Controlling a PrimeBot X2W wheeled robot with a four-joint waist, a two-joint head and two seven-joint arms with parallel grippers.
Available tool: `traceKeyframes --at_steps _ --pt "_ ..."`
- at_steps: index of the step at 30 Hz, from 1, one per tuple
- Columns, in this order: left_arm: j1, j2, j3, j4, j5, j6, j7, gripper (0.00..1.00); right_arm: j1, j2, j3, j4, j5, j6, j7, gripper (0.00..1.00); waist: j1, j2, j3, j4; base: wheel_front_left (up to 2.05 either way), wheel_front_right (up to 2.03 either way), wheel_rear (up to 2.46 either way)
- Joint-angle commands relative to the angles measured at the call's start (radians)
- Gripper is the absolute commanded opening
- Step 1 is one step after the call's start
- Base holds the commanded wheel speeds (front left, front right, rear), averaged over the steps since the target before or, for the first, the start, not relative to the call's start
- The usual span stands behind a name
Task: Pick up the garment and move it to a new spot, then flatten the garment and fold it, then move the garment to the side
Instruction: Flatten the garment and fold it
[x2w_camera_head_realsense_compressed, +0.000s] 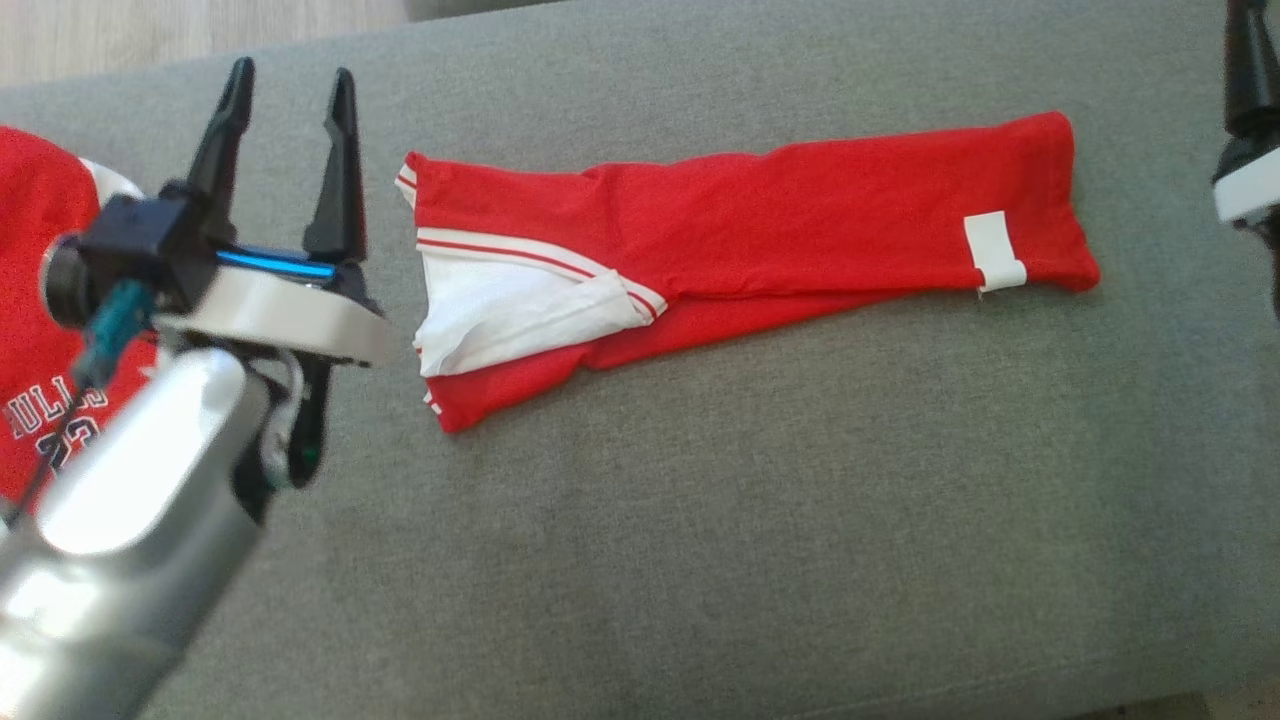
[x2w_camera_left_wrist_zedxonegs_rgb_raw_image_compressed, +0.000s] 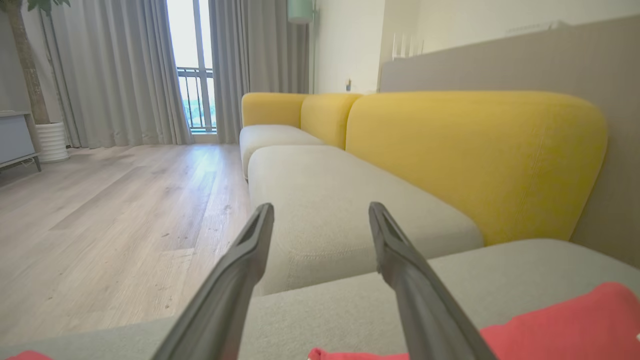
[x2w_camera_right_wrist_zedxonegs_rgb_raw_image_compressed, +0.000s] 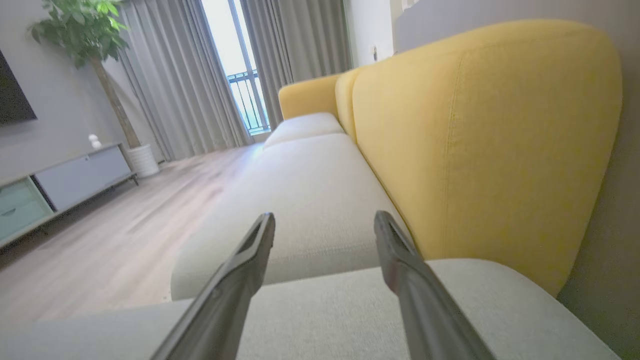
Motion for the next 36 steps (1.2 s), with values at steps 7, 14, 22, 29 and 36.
traceKeyframes --at_steps 7,14,22,29,36 --pt "0.179 -0.093 0.246 -0.078 0.14 -0.03 -0.009 1.0 0.159 0.098 -0.158 -0.133 -0.18 -0.001 -0.026 1.0 0.0 -0.0001 -0.034 -0.002 0.0 0.0 0.0" --pt "0.371 -0.238 0.389 -0.065 0.264 -0.135 -0.009 1.0 0.391 0.269 -0.307 -0.263 -0.38 -0.001 -0.026 1.0 0.0 -0.0001 -0.065 0.005 0.0 0.0 0.0" --pt "0.443 -0.347 0.513 -0.013 0.375 -0.255 -0.009 1.0 0.495 0.352 -0.372 -0.317 -0.483 -0.001 -0.023 1.0 0.0 -0.0001 -0.072 0.012 0.0 0.0 0.0" --pt "0.419 -0.398 0.569 0.012 0.449 -0.321 -0.009 1.0 0.464 0.346 -0.407 -0.353 -0.522 -0.001 0.017 1.0 0.0 -0.0001 -0.025 0.026 0.0 0.0 0.0" --pt "0.375 -0.428 0.59 0.04 0.499 -0.363 -0.009 1.0 0.34 0.358 -0.58 -0.229 -0.56 -0.001 0.107 1.0 0.0 -0.0001 0.047 0.058 0.0 0.0 0.0"
